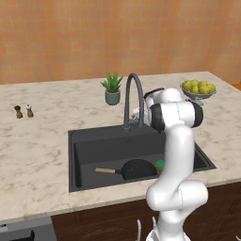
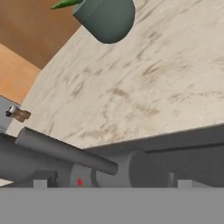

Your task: Pick the pan and sponge and place them into the sink. Then turn on the water.

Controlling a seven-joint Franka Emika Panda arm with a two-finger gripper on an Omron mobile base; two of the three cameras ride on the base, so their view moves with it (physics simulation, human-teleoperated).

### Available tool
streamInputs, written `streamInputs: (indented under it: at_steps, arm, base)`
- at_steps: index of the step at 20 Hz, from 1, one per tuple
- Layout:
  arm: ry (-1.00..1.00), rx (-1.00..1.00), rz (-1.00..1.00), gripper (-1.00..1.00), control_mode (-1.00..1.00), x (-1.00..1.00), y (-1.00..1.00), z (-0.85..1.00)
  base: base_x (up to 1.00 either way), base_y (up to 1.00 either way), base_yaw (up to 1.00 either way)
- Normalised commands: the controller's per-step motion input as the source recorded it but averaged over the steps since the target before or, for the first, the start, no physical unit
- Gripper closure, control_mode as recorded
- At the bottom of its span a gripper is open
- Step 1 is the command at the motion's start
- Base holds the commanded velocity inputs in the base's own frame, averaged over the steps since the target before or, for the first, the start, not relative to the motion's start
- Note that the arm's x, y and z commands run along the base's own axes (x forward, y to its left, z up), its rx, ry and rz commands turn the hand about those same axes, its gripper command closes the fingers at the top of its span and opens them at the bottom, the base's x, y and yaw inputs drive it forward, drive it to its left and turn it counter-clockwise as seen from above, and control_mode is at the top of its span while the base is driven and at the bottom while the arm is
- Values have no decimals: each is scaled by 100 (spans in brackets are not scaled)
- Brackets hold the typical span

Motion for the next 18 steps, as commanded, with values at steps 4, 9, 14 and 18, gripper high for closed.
streamInputs:
  at_steps: [4, 9, 14, 18]
  arm:
    - [0, 6, 0, -100, -100, 29, 0, -26]
    - [0, 2, 0, 100, -100, 7, 2, -21]
    - [0, 0, 0, 100, -100, 0, 0, 0]
    - [0, 0, -9, 100, -100, 0, 14, 0]
  base:
    - [0, 0, 0]
    - [0, 0, 0]
    - [0, 0, 0]
    - [0, 0, 0]
